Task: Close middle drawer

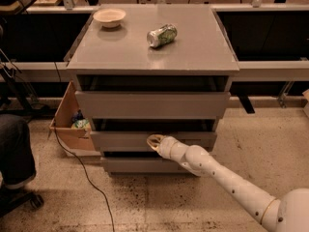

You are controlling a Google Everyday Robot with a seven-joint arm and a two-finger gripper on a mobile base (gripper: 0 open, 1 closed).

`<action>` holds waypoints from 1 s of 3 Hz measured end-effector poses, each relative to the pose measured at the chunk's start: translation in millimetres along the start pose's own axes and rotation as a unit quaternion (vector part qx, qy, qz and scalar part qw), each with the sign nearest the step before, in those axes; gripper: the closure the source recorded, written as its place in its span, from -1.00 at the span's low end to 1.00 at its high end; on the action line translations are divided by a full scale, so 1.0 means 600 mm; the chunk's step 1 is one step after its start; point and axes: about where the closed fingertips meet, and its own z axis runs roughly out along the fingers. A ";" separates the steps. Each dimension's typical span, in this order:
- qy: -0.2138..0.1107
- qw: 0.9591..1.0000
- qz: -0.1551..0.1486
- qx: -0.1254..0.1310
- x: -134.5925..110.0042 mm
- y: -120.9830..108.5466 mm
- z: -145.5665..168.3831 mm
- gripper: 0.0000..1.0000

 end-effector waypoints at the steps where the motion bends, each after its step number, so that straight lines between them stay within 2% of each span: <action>1: 0.004 1.000 0.022 -0.021 0.006 0.010 -0.035 1.00; 2: 0.011 0.995 0.064 -0.071 0.005 0.031 -0.119 1.00; 3: 0.037 0.982 0.104 -0.151 -0.008 0.066 -0.257 1.00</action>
Offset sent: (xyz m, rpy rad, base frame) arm -0.1277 -0.0875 0.0350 0.0670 0.3544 0.1578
